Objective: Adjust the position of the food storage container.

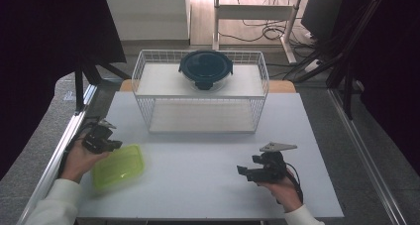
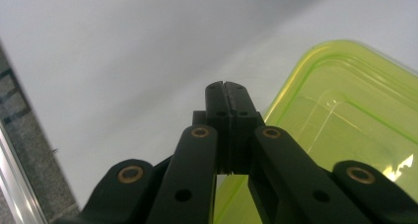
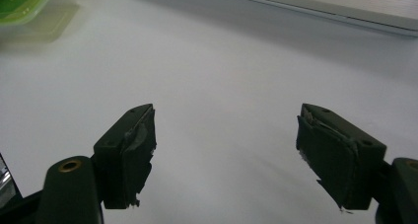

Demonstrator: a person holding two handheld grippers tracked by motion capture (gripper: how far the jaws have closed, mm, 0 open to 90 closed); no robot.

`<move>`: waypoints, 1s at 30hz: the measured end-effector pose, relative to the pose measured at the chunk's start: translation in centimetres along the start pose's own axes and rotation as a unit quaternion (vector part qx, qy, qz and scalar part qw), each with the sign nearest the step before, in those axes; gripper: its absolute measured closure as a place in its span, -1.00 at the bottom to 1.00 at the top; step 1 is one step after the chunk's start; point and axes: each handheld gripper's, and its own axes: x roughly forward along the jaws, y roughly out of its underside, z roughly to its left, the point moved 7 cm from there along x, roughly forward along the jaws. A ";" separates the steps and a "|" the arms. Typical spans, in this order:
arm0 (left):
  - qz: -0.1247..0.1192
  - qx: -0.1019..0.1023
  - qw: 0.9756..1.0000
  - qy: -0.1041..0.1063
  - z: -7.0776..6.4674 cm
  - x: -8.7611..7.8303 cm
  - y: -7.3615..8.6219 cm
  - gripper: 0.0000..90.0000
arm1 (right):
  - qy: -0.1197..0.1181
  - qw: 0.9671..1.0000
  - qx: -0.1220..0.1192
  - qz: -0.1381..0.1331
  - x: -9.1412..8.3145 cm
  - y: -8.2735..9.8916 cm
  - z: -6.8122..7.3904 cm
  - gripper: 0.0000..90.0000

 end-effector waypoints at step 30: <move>-0.074 -0.186 0.979 -0.028 0.7 -6.5 7.8 1.00 | 0.009 1.000 0.003 -0.010 -0.4 -0.5 0.0 -0.49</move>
